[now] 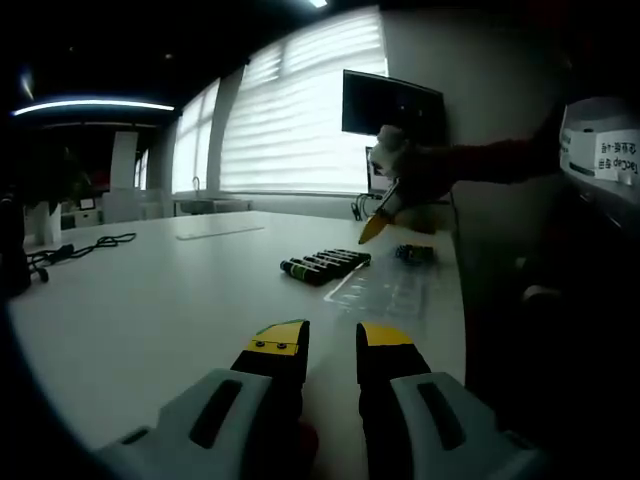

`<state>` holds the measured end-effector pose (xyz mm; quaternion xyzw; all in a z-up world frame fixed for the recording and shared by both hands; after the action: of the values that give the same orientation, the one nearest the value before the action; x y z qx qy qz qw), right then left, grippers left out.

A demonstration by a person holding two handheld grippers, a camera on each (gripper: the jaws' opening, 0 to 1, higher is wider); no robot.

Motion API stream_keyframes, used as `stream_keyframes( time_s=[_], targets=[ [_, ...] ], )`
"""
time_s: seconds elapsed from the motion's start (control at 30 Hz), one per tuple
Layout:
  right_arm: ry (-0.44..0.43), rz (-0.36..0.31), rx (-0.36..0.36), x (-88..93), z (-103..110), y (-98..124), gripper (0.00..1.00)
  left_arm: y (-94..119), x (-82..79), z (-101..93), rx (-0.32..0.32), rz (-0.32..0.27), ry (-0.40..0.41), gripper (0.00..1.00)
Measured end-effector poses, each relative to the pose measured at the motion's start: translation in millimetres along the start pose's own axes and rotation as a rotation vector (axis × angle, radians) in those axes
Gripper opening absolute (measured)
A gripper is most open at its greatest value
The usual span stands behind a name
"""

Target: Grip medicine bottles put into box

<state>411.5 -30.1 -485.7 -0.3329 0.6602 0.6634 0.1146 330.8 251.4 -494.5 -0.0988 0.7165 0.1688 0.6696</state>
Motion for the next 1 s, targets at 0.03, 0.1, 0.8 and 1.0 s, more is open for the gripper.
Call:
stream_keyframes(
  time_s=[0.03,0.1,0.8,1.0],
  targets=[
    [-0.001,-0.001,0.0,-0.3,0.2,-1.3,0.07,-0.1,0.0,-0.1,0.001,0.0,-0.001,0.13],
    [-0.003,0.003,-0.004,-0.6,0.6,-4.5,0.07,-0.2,0.0,-0.2,0.0,0.001,-0.001,0.13],
    [-0.003,0.042,0.008,1.3,-0.1,-16.2,0.08,-0.3,0.0,-0.6,0.001,0.001,-0.003,0.13],
    [-0.003,0.05,0.02,2.0,-3.7,-16.2,0.08,-0.5,-0.1,-0.4,0.001,0.001,-0.003,0.13]
  ],
)
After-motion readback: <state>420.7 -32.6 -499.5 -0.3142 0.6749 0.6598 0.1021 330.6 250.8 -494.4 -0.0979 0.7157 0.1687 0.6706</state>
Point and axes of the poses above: the point that each gripper's makers call its tool centre point, and the gripper's own axes: y roughly backward along the fingers, z roughly to its left, x roughly out of its underside, the point moved 3 cm from there along y, roughly backward along the fingers, and after that the axes turned 12 degrees about x, right-handed, at the moved point
